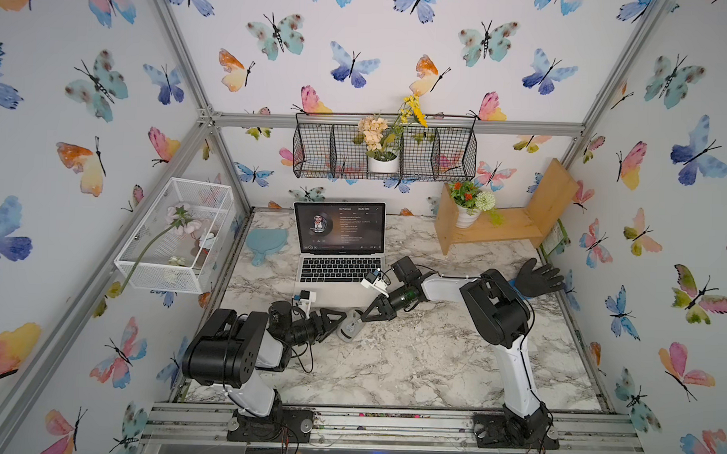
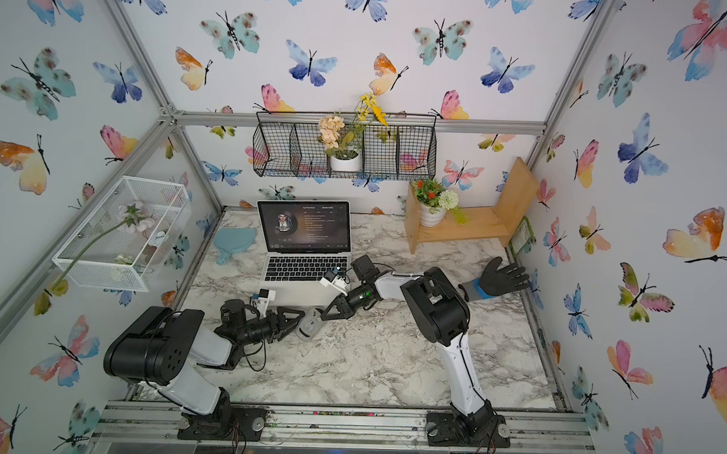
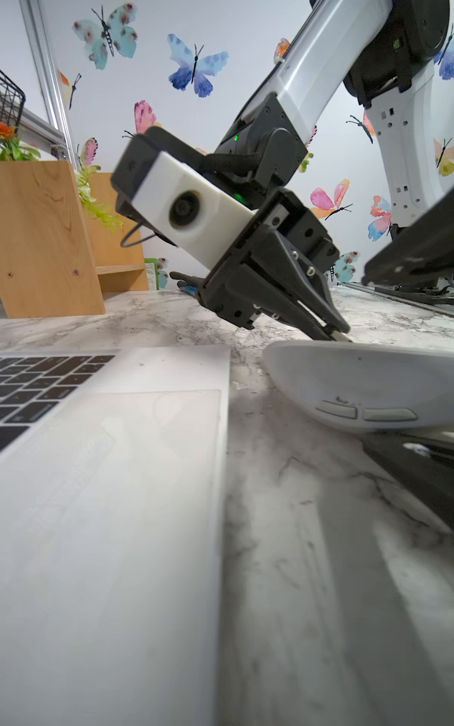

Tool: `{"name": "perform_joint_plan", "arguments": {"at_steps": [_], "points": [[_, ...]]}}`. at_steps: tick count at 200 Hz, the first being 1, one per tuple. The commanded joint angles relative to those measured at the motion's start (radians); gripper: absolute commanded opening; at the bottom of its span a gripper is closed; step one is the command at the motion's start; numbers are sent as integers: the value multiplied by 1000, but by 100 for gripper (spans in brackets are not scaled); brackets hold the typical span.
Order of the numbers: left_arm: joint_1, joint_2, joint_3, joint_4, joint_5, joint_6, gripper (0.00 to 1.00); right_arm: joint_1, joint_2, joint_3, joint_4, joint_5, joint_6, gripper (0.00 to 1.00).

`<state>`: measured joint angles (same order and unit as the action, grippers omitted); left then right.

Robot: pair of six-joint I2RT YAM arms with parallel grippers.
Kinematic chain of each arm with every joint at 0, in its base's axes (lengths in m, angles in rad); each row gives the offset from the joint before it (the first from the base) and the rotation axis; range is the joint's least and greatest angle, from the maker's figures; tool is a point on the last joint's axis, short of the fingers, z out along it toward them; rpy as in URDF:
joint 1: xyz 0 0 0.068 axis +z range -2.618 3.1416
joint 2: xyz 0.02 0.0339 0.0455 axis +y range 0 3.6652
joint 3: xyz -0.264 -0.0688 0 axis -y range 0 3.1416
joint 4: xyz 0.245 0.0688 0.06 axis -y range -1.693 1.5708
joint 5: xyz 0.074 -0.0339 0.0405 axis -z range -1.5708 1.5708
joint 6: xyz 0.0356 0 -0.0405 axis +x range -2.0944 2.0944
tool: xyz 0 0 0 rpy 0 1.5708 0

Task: Remove the wireless mouse receiver from the laptop
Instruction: Adjust the mouse at the center of the board, then pick up the mouse from the center of the board.

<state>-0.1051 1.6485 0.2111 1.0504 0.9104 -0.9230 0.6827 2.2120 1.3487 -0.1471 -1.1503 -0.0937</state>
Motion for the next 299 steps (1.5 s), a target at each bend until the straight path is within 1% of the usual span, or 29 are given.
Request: {"name": "perform_joint_plan", "arguments": {"at_steps": [1,13,32,46,75,129,162,197,222,226,239,264,279,289,299], "points": [[-4,25,19,-9,17,23,65,0,-41,-31,18,5,29,2],[-5,25,23,-37,10,39,67,0,-60,-64,74,-5,74,2],[-2,19,25,-86,-4,72,74,0,-87,-106,143,-14,125,2],[0,15,25,-109,-8,90,74,0,-101,-127,178,-8,150,2],[6,0,26,-175,-18,127,76,0,-101,-123,189,0,167,2],[-5,24,-17,-148,-24,133,70,-1,-96,-116,223,2,195,2],[-35,39,-36,-114,-35,114,70,0,-101,-109,222,6,202,2],[-51,66,-50,-124,-58,123,69,0,-104,-105,220,11,204,2],[-66,90,-31,-205,-90,150,66,1,-112,-105,219,18,205,2],[-67,93,-29,-216,-95,154,64,-1,-113,-105,218,19,205,2],[-68,100,-27,-224,-106,159,62,-1,-115,-103,215,21,204,2],[-67,114,-13,-267,-127,165,51,-2,-121,-103,213,27,206,2],[-67,112,-6,-288,-141,176,50,-2,-126,-105,214,27,207,2],[-69,107,0,-304,-149,183,44,-3,-132,-106,212,32,207,2],[-71,103,6,-318,-154,188,42,-6,-138,-108,209,34,207,2]]}}
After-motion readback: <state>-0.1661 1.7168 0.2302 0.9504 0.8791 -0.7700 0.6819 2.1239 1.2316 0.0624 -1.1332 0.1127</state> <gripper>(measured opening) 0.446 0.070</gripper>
